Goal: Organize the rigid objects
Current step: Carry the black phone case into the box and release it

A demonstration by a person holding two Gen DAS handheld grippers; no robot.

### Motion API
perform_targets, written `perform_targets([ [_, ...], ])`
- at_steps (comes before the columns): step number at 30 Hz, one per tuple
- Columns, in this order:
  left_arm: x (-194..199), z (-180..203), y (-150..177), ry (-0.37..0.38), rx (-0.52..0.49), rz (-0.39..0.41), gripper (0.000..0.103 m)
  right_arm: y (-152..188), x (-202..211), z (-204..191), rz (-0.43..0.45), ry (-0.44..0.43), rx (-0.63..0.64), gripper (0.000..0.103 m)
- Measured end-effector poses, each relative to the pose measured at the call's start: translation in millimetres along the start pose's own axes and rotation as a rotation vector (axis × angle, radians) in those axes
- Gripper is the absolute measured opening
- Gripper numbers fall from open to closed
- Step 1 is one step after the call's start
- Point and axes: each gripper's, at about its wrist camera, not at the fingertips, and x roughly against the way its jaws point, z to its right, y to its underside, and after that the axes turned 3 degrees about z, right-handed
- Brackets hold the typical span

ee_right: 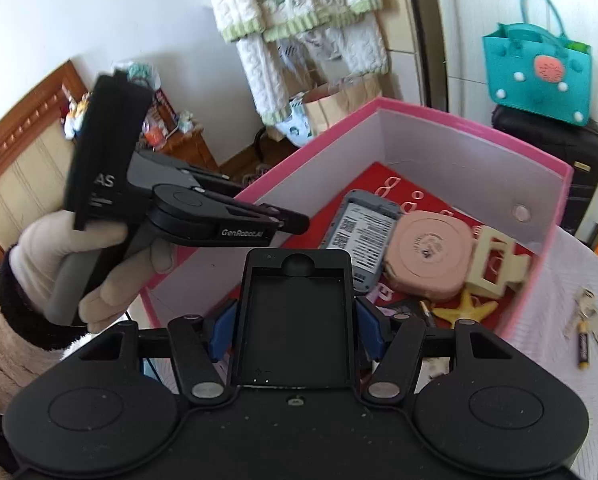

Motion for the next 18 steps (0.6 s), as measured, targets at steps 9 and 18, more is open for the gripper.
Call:
perform_targets([
  [9,1,-6,1,0.014,0.023,0.004,0.014,-16,-35,-5,-0.134,-0.015,0.011,0.066],
  [18,0,-5,1,0.012,0.021,0.004,0.013,-16,-50,4,-0.147,-0.124,-0.077,0.068],
])
